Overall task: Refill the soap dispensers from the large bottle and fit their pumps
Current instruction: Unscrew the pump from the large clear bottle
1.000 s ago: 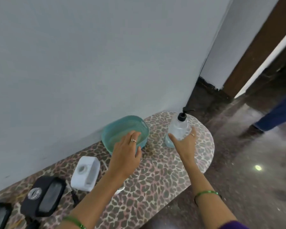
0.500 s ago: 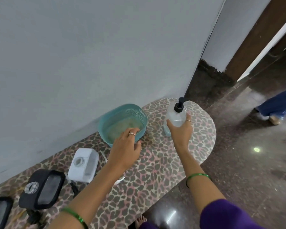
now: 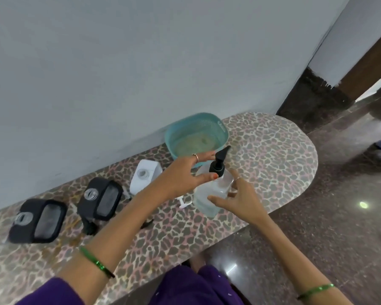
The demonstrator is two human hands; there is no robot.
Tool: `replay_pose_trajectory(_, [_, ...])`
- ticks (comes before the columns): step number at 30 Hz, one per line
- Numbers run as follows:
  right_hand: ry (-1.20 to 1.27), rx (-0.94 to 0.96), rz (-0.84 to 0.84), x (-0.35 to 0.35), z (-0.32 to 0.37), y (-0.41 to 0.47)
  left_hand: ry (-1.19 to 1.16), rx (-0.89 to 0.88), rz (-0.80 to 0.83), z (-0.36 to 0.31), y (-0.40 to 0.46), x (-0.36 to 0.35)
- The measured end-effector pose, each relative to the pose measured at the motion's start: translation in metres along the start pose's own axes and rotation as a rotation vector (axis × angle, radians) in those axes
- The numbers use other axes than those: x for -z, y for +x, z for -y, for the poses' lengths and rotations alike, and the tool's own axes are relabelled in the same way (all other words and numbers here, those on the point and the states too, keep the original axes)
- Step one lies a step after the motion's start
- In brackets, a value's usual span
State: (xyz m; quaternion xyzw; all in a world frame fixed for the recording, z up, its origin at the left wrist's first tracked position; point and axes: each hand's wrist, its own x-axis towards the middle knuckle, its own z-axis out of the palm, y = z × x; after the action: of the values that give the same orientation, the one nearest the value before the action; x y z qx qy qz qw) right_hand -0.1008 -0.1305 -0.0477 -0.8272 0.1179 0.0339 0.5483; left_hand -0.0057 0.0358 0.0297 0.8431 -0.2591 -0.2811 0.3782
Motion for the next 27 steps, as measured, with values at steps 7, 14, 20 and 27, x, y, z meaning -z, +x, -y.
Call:
replay_pose_trajectory(7, [-0.048, 0.106, 0.275, -0.042, 0.024, -0.01, -0.138, 0.081, -0.07, 0.037, -0.06, 0.003])
replay_pose_trajectory(14, [-0.155, 0.124, 0.396, -0.077, 0.023, -0.006, -0.175, 0.136, -0.23, 0.075, -0.1, -0.006])
replay_pose_trajectory(20, [-0.158, 0.101, 0.373, -0.088, 0.026, -0.003, -0.252, 0.114, -0.403, 0.077, -0.099, -0.011])
replay_pose_trajectory(27, [-0.117, 0.207, 0.358, -0.118, -0.005, 0.033, -0.252, 0.066, -0.657, 0.124, -0.068, -0.032])
